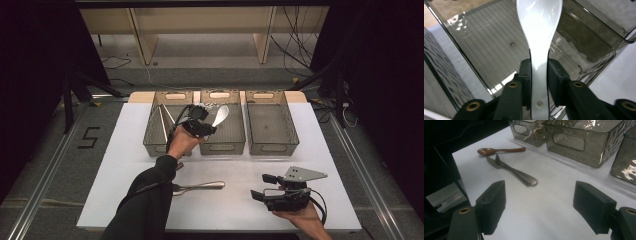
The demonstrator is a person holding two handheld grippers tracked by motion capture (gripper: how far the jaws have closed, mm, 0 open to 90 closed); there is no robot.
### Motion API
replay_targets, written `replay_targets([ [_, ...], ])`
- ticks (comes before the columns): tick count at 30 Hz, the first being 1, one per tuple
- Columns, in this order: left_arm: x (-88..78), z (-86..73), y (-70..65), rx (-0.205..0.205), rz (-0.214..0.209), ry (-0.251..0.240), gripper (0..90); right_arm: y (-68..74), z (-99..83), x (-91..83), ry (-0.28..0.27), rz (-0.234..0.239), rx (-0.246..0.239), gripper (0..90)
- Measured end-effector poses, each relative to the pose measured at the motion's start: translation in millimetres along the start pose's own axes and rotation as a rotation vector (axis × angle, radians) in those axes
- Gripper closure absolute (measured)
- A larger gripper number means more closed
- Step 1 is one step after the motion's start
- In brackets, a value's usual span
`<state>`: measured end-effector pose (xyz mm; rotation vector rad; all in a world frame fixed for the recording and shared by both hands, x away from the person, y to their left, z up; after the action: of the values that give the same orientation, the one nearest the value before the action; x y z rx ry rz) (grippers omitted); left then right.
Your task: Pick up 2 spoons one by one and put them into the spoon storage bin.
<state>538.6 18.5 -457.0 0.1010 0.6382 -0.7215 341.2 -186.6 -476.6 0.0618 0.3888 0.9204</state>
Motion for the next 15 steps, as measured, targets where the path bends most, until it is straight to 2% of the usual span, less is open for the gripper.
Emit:
replay_targets([
  [3, -2.4, 4.5, -1.2, -0.007, 0.006, -0.022, 61.1, 0.1, 0.0, -0.1, 0.000, 0.001, 0.000, 27.1],
  [5, -6.0, 8.2, -3.5, -0.004, -0.003, -0.029, 56.8, 0.0, 0.0, -0.2, -0.001, 0.000, 0.001, 27.1],
  [15, -32.4, 15.1, -8.5, -0.014, -0.031, -0.017, 35.1, 0.1, 0.4, -0.4, -0.002, -0.001, 0.001, 27.0],
])
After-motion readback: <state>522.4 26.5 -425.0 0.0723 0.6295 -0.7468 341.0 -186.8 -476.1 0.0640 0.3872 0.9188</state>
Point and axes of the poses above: each handheld gripper's, and its own axes: x roughly forward along the jaws, z roughly out of its top, y roughly to its left, the point moved 7 cm from there along x, roughly forward along the jaws, and after that the axes turned 11 degrees about -y, right-handed, at the moved point
